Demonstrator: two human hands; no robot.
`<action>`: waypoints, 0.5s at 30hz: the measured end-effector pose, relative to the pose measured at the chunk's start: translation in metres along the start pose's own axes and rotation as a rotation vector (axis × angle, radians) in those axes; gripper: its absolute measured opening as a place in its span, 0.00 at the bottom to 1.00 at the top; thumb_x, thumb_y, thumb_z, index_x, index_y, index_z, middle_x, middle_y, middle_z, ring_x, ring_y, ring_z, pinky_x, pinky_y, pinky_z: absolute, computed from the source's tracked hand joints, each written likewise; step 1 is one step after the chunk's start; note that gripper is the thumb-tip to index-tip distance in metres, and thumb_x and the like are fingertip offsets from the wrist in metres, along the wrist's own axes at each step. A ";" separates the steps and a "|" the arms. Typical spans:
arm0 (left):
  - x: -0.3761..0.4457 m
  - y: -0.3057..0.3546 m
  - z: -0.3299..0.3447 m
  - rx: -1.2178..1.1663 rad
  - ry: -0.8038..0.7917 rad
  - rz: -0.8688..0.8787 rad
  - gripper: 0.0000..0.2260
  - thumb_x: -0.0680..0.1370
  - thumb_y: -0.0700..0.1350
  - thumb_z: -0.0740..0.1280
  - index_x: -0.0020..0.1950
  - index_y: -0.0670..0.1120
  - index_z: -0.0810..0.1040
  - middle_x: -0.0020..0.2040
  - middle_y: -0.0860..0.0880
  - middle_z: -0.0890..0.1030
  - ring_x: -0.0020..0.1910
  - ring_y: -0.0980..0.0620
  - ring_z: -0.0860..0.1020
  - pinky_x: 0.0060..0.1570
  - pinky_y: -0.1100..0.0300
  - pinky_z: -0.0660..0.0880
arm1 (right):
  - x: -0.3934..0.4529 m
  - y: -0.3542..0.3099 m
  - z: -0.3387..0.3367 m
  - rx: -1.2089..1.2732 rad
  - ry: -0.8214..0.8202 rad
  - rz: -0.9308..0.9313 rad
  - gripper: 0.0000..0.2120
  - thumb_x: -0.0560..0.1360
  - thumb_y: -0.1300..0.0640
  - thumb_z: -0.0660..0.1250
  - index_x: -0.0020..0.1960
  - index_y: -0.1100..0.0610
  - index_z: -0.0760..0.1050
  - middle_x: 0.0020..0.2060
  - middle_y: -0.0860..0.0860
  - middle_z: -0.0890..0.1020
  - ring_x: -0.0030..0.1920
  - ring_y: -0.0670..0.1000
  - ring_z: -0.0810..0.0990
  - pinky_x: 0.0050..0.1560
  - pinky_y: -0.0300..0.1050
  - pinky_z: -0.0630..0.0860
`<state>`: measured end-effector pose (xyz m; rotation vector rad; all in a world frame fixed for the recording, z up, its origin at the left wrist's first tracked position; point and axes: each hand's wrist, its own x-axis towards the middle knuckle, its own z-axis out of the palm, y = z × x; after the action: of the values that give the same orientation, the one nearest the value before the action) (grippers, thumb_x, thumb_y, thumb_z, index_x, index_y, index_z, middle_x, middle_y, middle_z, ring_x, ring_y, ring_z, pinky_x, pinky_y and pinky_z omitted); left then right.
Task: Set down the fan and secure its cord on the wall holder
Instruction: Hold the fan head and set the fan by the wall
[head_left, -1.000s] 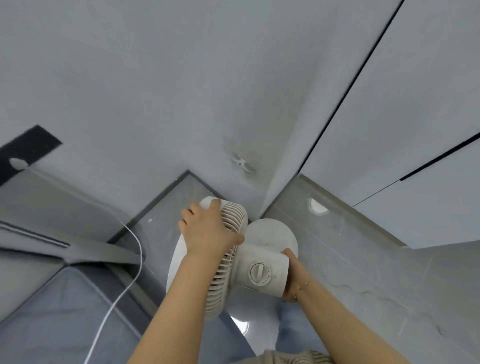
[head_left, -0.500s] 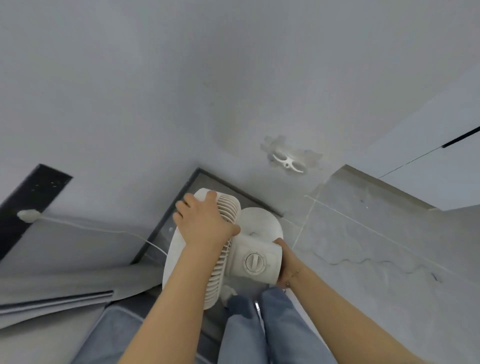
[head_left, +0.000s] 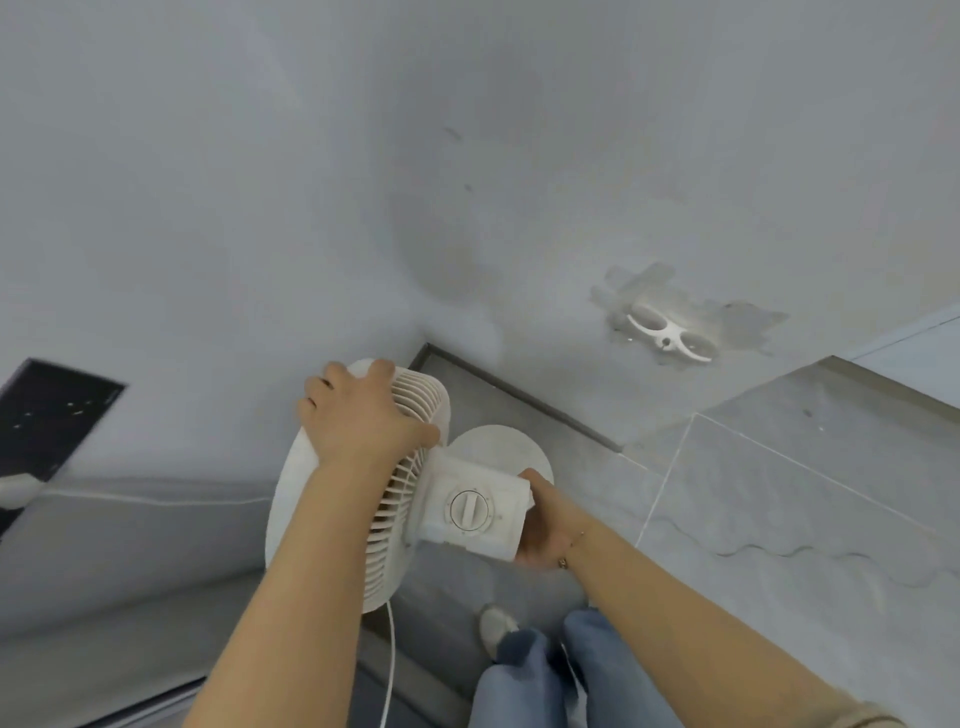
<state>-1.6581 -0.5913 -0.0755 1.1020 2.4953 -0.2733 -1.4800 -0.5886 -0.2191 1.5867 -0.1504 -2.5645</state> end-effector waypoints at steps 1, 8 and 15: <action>0.006 -0.001 0.000 0.015 -0.007 0.006 0.38 0.64 0.58 0.75 0.70 0.53 0.66 0.66 0.40 0.66 0.64 0.39 0.66 0.62 0.50 0.62 | 0.004 -0.001 0.000 0.019 0.009 0.006 0.16 0.66 0.51 0.64 0.50 0.58 0.73 0.47 0.56 0.78 0.44 0.57 0.80 0.39 0.49 0.81; 0.020 -0.005 0.000 0.061 -0.036 0.023 0.38 0.64 0.58 0.75 0.71 0.54 0.65 0.66 0.41 0.67 0.65 0.38 0.65 0.63 0.50 0.62 | 0.015 0.007 -0.009 0.023 -0.029 -0.063 0.20 0.70 0.48 0.67 0.50 0.65 0.73 0.43 0.58 0.79 0.47 0.56 0.78 0.51 0.45 0.78; 0.014 -0.007 -0.001 0.054 -0.034 0.016 0.38 0.65 0.58 0.74 0.71 0.54 0.65 0.68 0.41 0.67 0.69 0.39 0.63 0.66 0.48 0.61 | 0.015 0.017 -0.027 -0.415 -0.014 -0.272 0.30 0.76 0.37 0.54 0.50 0.64 0.78 0.45 0.60 0.85 0.46 0.57 0.83 0.43 0.47 0.79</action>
<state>-1.6717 -0.5863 -0.0804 1.1290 2.4612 -0.3543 -1.4620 -0.6082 -0.2422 1.5105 0.5967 -2.5662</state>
